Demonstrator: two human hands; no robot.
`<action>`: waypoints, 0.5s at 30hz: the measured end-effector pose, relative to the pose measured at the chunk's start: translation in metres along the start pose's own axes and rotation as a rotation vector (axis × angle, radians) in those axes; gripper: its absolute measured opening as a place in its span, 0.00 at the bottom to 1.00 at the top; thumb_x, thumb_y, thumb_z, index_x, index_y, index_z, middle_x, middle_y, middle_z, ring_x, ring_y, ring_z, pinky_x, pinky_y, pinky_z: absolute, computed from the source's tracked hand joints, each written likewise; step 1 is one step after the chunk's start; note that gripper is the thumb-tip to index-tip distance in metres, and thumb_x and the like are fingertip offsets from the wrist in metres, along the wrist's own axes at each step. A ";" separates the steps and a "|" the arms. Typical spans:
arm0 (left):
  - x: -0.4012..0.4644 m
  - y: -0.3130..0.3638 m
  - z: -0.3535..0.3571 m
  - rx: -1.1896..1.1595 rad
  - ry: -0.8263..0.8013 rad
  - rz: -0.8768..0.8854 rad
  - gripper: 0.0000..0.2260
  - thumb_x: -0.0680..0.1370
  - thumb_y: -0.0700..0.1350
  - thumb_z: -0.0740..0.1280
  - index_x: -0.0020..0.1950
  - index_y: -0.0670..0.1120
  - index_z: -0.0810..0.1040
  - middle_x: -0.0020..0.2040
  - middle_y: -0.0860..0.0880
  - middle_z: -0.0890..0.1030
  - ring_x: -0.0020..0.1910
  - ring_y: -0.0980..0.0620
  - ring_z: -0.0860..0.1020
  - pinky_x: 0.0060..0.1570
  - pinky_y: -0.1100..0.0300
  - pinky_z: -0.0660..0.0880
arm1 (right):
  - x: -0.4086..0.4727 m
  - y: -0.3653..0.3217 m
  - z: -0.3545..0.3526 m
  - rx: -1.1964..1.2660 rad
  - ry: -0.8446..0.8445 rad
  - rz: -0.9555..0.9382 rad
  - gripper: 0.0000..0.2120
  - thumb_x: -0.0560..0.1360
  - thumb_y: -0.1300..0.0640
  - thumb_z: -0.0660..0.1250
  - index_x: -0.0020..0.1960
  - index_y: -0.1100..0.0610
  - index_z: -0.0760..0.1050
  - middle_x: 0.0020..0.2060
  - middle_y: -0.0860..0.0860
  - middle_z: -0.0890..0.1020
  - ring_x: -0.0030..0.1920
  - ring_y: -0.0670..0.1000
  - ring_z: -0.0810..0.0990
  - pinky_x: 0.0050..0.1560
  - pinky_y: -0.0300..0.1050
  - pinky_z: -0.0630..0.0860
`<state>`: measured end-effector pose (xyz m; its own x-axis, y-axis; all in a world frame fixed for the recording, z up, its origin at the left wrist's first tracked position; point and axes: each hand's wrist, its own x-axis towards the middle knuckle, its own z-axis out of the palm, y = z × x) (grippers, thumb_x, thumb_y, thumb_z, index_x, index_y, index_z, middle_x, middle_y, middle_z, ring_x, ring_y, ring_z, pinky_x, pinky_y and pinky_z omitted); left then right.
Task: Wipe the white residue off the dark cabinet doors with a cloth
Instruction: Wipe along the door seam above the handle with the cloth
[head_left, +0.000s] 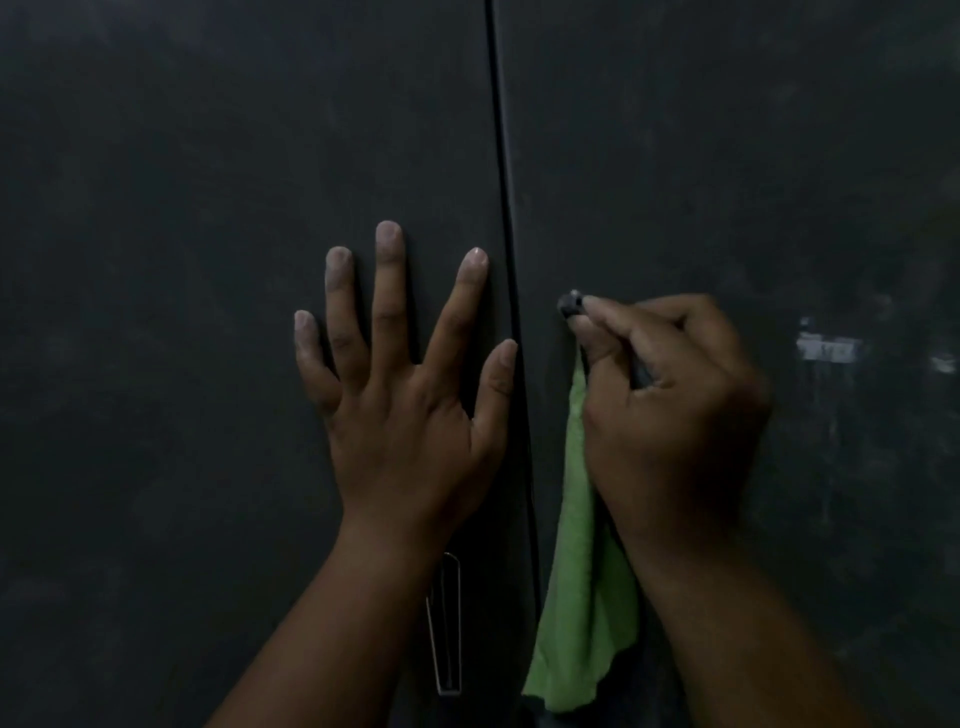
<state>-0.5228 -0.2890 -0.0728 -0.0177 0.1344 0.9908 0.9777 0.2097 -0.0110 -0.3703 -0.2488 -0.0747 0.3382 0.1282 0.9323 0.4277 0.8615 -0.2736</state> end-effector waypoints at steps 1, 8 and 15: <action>0.000 0.000 -0.001 -0.010 -0.003 -0.004 0.27 0.84 0.64 0.56 0.83 0.62 0.59 0.86 0.47 0.52 0.84 0.41 0.47 0.79 0.36 0.46 | 0.003 -0.002 0.003 0.016 -0.008 -0.009 0.05 0.79 0.57 0.74 0.52 0.58 0.87 0.43 0.52 0.83 0.41 0.50 0.81 0.40 0.46 0.79; 0.002 0.005 -0.007 -0.088 -0.008 -0.041 0.27 0.83 0.65 0.59 0.81 0.61 0.64 0.85 0.47 0.54 0.84 0.41 0.49 0.79 0.36 0.46 | -0.060 0.004 -0.021 0.025 -0.248 -0.035 0.06 0.80 0.55 0.72 0.50 0.55 0.87 0.41 0.48 0.80 0.36 0.50 0.79 0.34 0.49 0.77; 0.001 0.006 -0.011 -0.087 -0.026 -0.047 0.29 0.81 0.69 0.62 0.81 0.62 0.66 0.85 0.47 0.54 0.84 0.40 0.48 0.78 0.34 0.48 | -0.023 0.004 -0.015 -0.021 -0.145 0.024 0.06 0.79 0.55 0.73 0.52 0.56 0.87 0.43 0.49 0.82 0.39 0.50 0.81 0.36 0.50 0.79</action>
<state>-0.5150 -0.2982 -0.0709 -0.0685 0.1516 0.9861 0.9901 0.1318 0.0485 -0.3642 -0.2556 -0.1003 0.2247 0.2191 0.9495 0.4392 0.8470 -0.2994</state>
